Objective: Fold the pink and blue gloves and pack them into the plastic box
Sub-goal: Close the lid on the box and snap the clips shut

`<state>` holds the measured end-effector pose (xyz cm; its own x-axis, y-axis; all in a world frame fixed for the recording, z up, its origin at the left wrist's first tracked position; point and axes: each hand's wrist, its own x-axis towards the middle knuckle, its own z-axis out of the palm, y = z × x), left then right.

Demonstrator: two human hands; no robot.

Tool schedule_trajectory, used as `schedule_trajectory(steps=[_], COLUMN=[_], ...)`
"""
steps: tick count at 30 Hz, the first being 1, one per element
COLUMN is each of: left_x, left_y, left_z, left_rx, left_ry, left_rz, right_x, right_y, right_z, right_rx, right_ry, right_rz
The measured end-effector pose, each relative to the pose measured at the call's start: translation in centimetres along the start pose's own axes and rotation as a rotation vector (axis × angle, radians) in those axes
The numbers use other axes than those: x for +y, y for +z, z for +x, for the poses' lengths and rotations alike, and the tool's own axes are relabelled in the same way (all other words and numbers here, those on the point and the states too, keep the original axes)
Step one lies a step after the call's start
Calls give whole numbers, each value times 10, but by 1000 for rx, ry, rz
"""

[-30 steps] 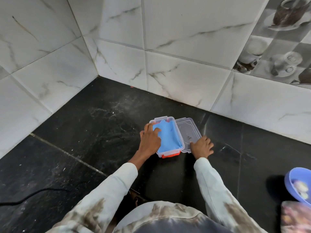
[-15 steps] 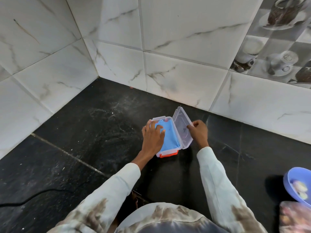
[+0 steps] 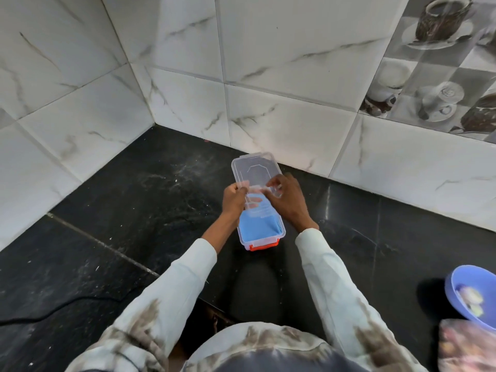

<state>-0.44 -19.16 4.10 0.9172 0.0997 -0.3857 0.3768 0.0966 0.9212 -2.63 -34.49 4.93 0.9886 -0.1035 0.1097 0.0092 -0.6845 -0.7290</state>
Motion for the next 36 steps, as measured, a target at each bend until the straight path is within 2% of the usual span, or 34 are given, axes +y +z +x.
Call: schedule_trajectory(steps=[4, 7, 13, 19, 27, 32, 36], left_x=[-18, -29, -38, -45, -65, -61, -54], left_y=[-10, -10, -15, -19, -29, -35, -36], left_z=[-8, -12, -18, -20, -31, -29, -22], left_rx=[14, 17, 140, 175, 146, 121, 135], left_ry=[-64, -39, 89, 139, 74, 65, -77], left_rz=[29, 95, 446, 601, 537, 475, 410], right_x=[17, 24, 32, 34, 40, 38, 44], right_y=[7, 15, 25, 27, 33, 37, 34], right_z=[-14, -22, -28, -33, -43, -48, -43], right_rx=[69, 59, 20, 3, -18, -41, -48], right_ry=[254, 367, 398, 377, 366, 454, 596], right_rz=[-114, -100, -52, -30, -14, 121, 332])
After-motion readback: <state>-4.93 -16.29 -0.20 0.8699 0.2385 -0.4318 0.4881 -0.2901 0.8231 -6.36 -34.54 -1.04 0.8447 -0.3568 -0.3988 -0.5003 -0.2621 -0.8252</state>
